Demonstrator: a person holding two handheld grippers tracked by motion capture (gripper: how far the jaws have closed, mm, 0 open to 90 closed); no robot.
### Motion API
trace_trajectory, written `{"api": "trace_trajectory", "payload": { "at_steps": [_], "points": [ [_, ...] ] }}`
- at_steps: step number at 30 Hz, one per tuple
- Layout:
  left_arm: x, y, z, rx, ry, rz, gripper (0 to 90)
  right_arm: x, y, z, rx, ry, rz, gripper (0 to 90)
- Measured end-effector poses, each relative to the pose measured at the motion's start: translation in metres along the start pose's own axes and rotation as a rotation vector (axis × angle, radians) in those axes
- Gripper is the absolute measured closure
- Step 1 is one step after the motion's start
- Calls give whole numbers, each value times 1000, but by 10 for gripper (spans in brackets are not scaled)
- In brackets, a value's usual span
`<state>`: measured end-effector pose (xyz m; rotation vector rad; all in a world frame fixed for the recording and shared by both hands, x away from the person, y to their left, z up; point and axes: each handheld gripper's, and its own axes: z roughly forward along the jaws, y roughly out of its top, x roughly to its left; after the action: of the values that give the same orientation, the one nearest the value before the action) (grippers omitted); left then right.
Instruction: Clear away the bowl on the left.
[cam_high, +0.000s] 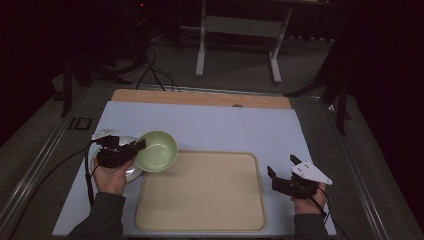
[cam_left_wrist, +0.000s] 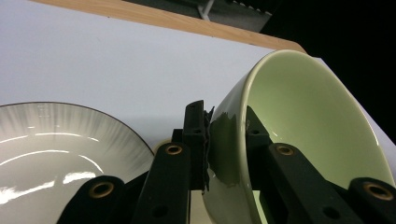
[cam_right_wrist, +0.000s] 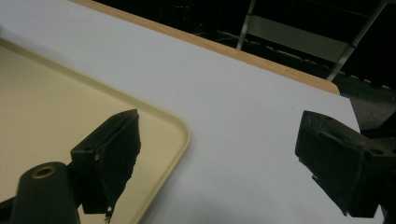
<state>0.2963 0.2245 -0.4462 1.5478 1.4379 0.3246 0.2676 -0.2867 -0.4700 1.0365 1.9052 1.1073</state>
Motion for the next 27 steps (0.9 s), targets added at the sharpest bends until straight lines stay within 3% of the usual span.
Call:
{"api": "trace_trajectory", "payload": {
  "at_steps": [27],
  "points": [
    [-21,-5,13,33,-48,38,786,0,0,0,1,2,-2,137]
  ]
}}
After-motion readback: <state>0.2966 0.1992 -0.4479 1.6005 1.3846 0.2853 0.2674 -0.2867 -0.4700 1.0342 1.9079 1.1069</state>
